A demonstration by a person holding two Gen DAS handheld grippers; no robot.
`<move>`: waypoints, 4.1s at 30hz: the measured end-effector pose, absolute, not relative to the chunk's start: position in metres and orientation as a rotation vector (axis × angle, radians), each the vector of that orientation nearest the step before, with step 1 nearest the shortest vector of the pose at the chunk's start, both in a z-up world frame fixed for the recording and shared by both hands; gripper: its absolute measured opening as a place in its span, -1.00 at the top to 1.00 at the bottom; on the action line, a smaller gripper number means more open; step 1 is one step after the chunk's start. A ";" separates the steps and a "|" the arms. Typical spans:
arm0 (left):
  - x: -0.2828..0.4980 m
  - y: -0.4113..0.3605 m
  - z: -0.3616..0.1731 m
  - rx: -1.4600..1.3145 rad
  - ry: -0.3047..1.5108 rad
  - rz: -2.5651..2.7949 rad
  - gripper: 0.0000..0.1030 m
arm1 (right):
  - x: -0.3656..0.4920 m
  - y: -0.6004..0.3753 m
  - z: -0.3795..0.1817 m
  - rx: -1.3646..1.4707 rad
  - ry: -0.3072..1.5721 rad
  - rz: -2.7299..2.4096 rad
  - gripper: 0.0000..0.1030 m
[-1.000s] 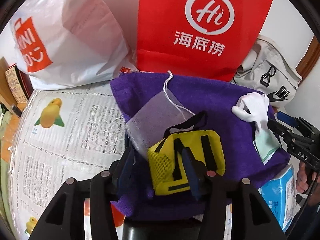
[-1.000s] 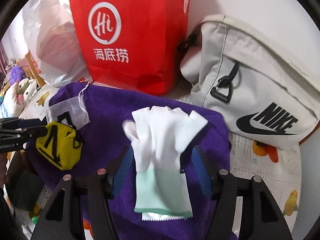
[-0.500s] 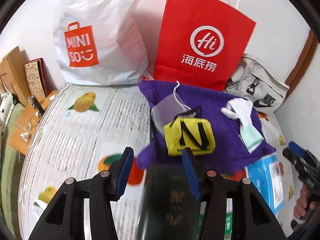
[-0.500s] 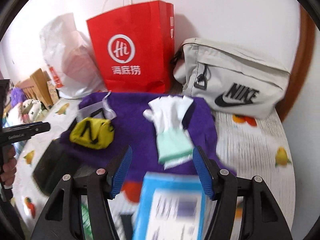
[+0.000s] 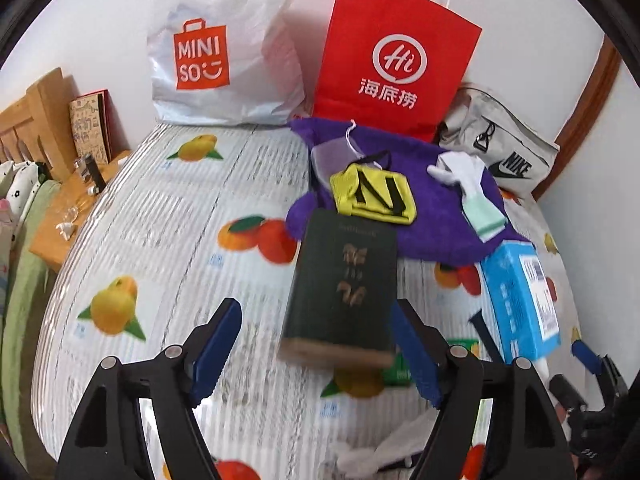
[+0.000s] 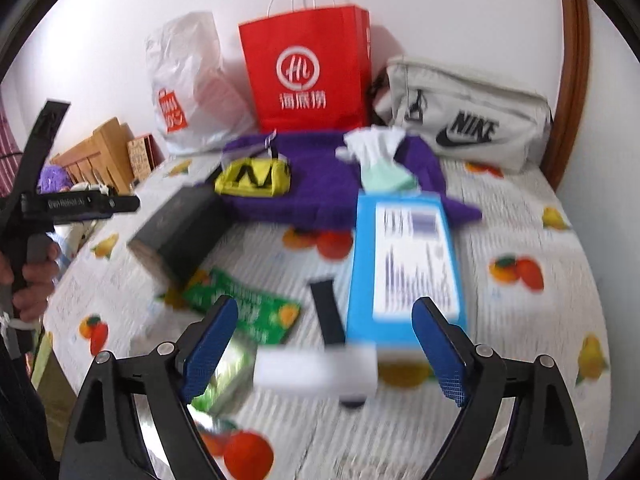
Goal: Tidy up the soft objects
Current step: 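Grasp the white tissue with the left tool while the right tool grasps the white sponge block, then lift and carry the tissue and sponge block over the purple towel with both tools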
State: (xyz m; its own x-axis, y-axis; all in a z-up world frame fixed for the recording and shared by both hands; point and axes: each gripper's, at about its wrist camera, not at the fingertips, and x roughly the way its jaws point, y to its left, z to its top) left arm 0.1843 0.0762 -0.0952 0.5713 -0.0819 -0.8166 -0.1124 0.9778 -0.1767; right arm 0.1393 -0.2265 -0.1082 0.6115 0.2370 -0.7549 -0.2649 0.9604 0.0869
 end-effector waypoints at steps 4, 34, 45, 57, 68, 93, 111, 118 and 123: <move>0.169 0.078 -0.102 -0.219 0.971 0.005 -0.46 | 0.126 -0.224 -0.122 -0.068 0.882 0.271 -0.71; 0.109 0.024 -0.173 -0.107 1.080 -0.208 -0.43 | 0.093 -0.227 -0.137 -0.060 0.806 0.238 -0.56; 0.107 0.028 -0.174 -0.097 1.039 -0.209 0.37 | 0.069 -0.247 -0.147 -0.052 0.828 0.184 -0.56; 0.109 0.037 -0.164 -0.097 0.997 -0.182 0.38 | 0.066 -0.273 -0.153 -0.025 0.840 0.106 -0.56; 0.101 0.047 -0.133 -0.121 0.957 -0.144 0.38 | 0.064 -0.274 -0.130 -0.012 0.817 0.119 -0.56; 0.151 0.063 -0.062 -0.142 0.862 -0.118 0.38 | 0.155 -0.230 -0.042 -0.061 0.674 0.243 -0.56; 0.236 0.061 -0.075 -0.169 0.897 -0.092 0.38 | 0.268 -0.219 -0.059 -0.051 0.756 0.262 -0.56; 0.267 0.060 -0.086 -0.164 0.930 -0.078 0.38 | 0.321 -0.205 -0.080 -0.046 0.841 0.253 -0.56; 0.287 0.059 -0.091 -0.165 0.940 -0.071 0.38 | 0.347 -0.193 -0.099 -0.058 0.892 0.258 -0.56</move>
State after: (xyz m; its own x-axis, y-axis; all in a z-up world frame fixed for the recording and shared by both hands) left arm 0.2867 0.0594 -0.0908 0.5888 -0.1327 -0.7973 -0.0113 0.9850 -0.1723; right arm 0.3466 -0.1925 -0.0988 0.5991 0.1984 -0.7757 -0.2468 0.9674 0.0568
